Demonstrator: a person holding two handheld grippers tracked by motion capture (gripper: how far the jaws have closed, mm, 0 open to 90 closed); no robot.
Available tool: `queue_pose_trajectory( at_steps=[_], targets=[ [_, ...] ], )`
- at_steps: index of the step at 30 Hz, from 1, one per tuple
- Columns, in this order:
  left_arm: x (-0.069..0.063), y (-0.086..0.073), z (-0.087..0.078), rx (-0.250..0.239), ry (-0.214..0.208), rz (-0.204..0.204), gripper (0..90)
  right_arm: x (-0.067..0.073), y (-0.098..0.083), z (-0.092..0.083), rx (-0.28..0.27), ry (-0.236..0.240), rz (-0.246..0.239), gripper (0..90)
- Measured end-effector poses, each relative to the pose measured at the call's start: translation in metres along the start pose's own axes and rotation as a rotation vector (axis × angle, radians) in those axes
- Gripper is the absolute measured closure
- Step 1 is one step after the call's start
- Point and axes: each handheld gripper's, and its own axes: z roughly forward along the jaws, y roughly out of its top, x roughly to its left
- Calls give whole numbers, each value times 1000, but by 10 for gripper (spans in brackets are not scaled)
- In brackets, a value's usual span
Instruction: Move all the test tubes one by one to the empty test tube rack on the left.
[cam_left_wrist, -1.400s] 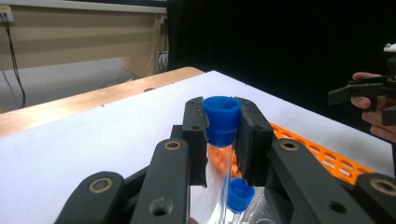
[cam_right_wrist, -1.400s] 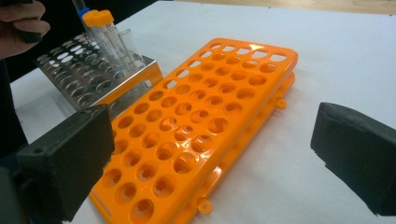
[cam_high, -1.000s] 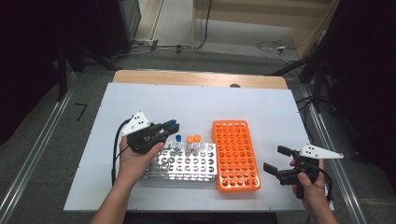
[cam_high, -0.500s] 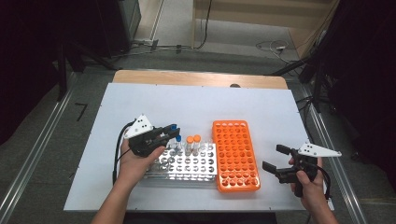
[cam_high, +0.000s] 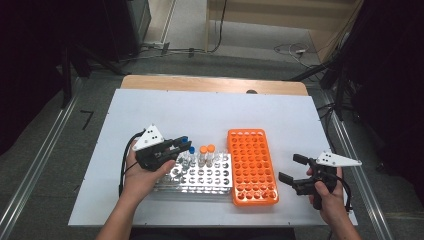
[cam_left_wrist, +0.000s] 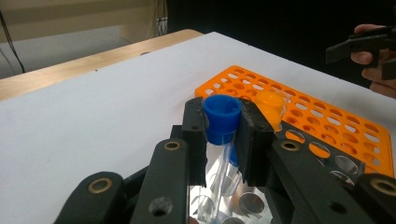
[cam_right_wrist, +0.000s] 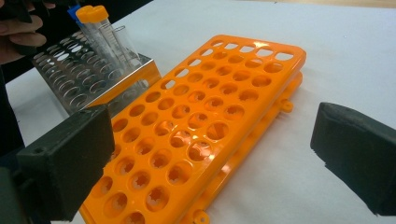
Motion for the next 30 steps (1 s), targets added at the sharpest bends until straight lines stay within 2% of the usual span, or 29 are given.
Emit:
queue_pose_trajectory(
  at_steps=[11, 18, 24, 30],
  targets=[
    [-1, 0, -5, 14, 13, 18, 763, 0, 0, 0, 2, 0, 4, 0],
    [-6, 1, -1, 3, 16, 61, 765, 1, 0, 2, 10, 4, 3, 0],
    [-4, 0, -2, 3, 14, 54, 765, 1, 0, 3, 11, 4, 1, 0],
    [-5, 2, -6, 36, 23, 68, 765, 1, 0, 4, 15, 5, -2, 0]
  ],
)
